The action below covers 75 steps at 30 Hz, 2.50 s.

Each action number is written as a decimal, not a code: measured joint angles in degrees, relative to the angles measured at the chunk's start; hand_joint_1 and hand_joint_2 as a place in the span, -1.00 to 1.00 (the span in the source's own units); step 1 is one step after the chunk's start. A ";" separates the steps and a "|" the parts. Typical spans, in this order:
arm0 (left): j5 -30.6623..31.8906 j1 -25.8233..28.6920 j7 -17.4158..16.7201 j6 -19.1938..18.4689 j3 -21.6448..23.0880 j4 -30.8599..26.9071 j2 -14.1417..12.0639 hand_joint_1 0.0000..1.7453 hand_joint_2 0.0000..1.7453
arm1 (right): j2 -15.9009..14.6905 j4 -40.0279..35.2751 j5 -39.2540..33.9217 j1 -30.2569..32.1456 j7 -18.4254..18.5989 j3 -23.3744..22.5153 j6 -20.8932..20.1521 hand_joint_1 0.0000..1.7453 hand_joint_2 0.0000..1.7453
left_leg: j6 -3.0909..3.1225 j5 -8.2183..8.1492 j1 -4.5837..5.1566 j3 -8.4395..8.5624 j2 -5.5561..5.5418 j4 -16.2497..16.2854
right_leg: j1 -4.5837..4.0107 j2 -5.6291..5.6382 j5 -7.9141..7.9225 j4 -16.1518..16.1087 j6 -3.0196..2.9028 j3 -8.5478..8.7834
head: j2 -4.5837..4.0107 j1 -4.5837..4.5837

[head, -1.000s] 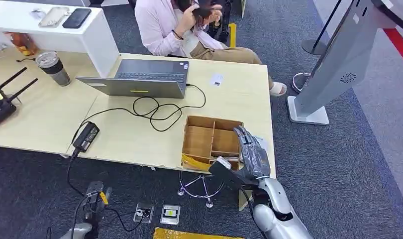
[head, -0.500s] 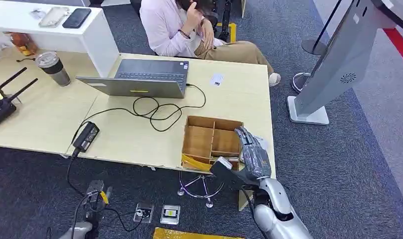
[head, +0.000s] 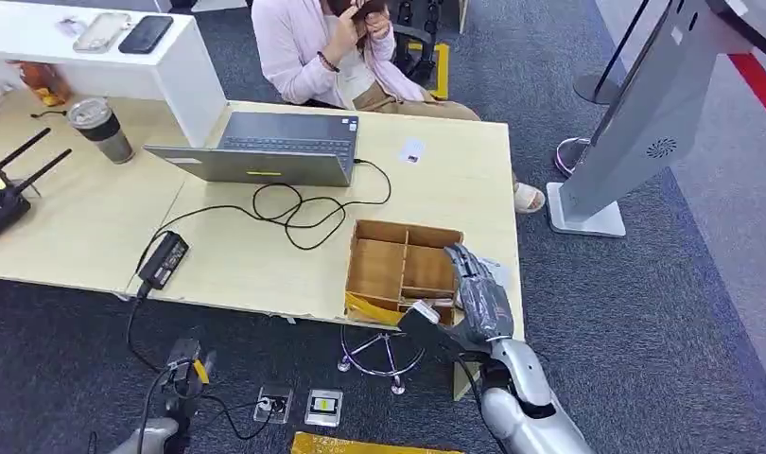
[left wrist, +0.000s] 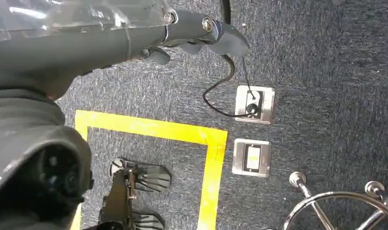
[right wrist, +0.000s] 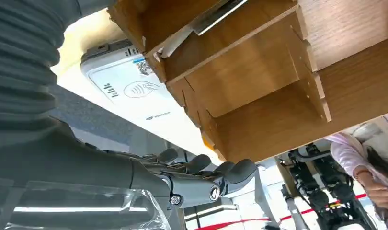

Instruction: Pass the card to the sensor for recognition and then transmit it.

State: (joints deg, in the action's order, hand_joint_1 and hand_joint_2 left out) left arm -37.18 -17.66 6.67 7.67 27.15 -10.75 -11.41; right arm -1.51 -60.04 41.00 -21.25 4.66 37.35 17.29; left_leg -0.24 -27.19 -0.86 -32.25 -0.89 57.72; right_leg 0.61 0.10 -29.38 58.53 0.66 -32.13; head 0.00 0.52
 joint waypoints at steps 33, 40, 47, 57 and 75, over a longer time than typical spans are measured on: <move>0.87 -0.11 -0.22 0.04 -0.26 -0.02 0.09 -1.00 -1.00 | 0.48 1.22 0.68 0.00 -0.94 0.11 -0.28 1.00 1.00 | 0.00 0.00 0.00 0.00 0.00 0.00 | 0.00 0.00 0.00 0.00 0.00 0.00 | 0.00 0.02; 0.90 -0.13 -0.22 0.07 -0.39 -0.07 0.09 -1.00 -1.00 | 0.46 1.22 0.94 -0.01 -0.70 0.11 -0.50 1.00 1.00 | 0.00 0.00 0.00 0.00 0.00 0.00 | 0.00 0.00 0.00 0.00 0.00 0.00 | 0.00 0.02; 0.87 -0.13 -0.24 0.07 -0.39 -0.07 0.09 -1.00 -1.00 | 0.46 1.22 0.96 0.01 -0.72 0.11 -0.66 1.00 1.00 | 0.00 0.00 0.00 0.00 0.00 0.00 | 0.00 0.00 0.00 0.00 0.00 0.00 | 0.00 0.00; 0.94 -0.13 -0.35 0.07 -0.42 -0.07 0.09 -1.00 -1.00 | 0.46 1.18 0.90 0.11 -0.46 0.11 -0.98 -1.00 1.00 | 0.00 0.00 0.00 0.00 0.00 0.00 | 0.00 0.00 0.00 0.00 0.00 0.00 | 0.00 0.02; 1.42 -0.12 -0.35 0.00 -1.31 -0.07 0.09 -1.00 -1.00 | 0.46 1.09 1.92 0.10 -0.59 0.11 -0.33 -1.00 1.00 | 0.00 0.00 0.00 0.00 0.00 0.00 | 0.00 -0.01 0.00 0.00 0.00 0.00 | 0.00 0.00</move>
State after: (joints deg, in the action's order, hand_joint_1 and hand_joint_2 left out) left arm -35.76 -17.77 6.32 7.67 25.83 -10.82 -11.32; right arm -1.05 -58.95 42.93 -21.15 4.06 37.46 16.96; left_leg -0.24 -27.19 -0.86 -32.25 -0.89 57.72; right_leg 0.61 0.09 -29.38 58.53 0.66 -32.12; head 0.00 0.52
